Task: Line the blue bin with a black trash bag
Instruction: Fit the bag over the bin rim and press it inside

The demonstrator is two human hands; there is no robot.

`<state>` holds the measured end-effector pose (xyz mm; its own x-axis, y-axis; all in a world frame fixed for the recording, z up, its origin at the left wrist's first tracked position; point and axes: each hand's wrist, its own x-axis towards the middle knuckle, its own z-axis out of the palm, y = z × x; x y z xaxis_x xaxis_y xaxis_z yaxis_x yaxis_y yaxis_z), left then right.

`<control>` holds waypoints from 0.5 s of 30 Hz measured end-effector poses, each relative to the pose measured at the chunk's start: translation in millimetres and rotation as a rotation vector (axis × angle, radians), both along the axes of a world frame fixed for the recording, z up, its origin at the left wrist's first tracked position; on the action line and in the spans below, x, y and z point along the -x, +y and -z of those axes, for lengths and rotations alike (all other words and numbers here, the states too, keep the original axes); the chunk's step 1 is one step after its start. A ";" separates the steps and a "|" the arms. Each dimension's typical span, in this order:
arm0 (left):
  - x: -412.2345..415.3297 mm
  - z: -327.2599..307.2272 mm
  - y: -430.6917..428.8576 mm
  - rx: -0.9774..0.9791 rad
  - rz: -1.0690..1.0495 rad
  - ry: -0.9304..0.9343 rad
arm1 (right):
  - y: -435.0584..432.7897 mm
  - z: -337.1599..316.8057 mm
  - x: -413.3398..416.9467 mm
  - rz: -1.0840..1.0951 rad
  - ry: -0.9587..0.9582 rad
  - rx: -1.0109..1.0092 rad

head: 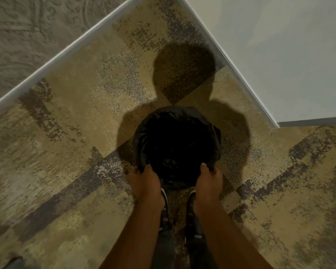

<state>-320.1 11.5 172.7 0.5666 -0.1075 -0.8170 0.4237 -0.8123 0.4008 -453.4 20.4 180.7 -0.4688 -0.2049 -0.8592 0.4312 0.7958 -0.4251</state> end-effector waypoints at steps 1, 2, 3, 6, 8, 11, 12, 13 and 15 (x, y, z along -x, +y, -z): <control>-0.3 2.3 -0.9 -0.003 0.045 0.001 | -2.9 2.5 -0.4 -0.017 -0.013 -0.003; -0.8 4.1 -2.0 -0.013 0.092 -0.008 | -4.9 3.9 -0.2 -0.031 -0.024 -0.002; -2.1 5.7 -3.2 -0.018 0.126 -0.013 | -6.0 4.7 1.1 -0.041 -0.041 -0.001; -7.9 10.4 -4.2 -0.007 0.146 0.006 | -5.2 6.0 9.4 -0.097 -0.082 -0.024; -13.2 8.5 -6.4 -0.042 0.166 -0.068 | -6.5 2.9 17.0 -0.186 0.081 -0.045; -23.4 -1.6 -15.2 -0.037 0.426 -0.324 | -19.6 -7.3 33.0 -0.431 0.537 0.082; -26.1 -5.9 -20.3 0.009 0.534 -0.397 | -28.4 -12.2 37.4 -0.522 0.635 0.182; -28.7 -9.6 -27.2 0.067 0.619 -0.443 | -39.6 -15.3 40.7 -0.613 0.688 0.279; -33.2 -12.7 -45.3 0.184 0.716 -0.462 | -65.5 -15.3 43.5 -0.809 0.696 0.416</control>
